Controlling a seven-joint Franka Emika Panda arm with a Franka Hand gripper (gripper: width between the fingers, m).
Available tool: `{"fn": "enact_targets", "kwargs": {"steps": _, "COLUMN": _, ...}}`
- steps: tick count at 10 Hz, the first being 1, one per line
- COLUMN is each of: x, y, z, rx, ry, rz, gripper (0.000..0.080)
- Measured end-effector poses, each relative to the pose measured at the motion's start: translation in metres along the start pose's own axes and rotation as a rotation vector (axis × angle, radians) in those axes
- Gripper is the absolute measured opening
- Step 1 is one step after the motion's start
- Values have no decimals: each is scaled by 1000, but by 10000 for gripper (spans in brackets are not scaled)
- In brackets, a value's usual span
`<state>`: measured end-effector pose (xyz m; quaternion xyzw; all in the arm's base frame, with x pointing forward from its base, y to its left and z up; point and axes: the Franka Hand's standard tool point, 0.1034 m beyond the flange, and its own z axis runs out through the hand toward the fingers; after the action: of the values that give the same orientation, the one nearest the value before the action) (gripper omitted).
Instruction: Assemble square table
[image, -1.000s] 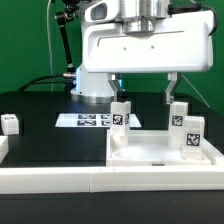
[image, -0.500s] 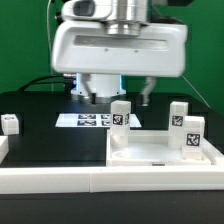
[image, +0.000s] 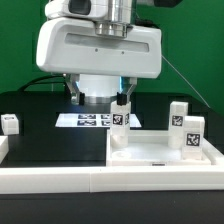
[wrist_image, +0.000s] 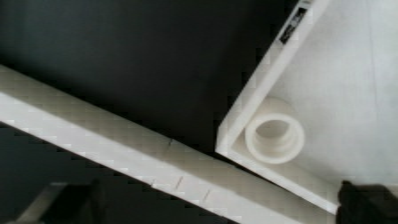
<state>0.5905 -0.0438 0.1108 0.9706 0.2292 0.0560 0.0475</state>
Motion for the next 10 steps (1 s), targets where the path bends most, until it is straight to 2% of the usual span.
{"fn": "enact_targets", "kwargs": {"steps": 2, "x": -39, "y": 20, "z": 2, "rx": 6, "ry": -13, "rz": -46, "gripper": 649}}
{"fn": "enact_targets", "kwargs": {"steps": 4, "x": -82, "y": 47, "z": 8, "rx": 16, "ry": -38, "rz": -35, "gripper": 649}}
{"fn": "enact_targets", "kwargs": {"steps": 5, "x": -90, "y": 53, "z": 11, "rx": 13, "ry": -44, "rz": -18, "gripper": 649}}
{"fn": "enact_targets", "kwargs": {"steps": 10, "x": -89, "y": 52, "z": 11, "rx": 12, "ry": -44, "rz": -18, "gripper": 649}}
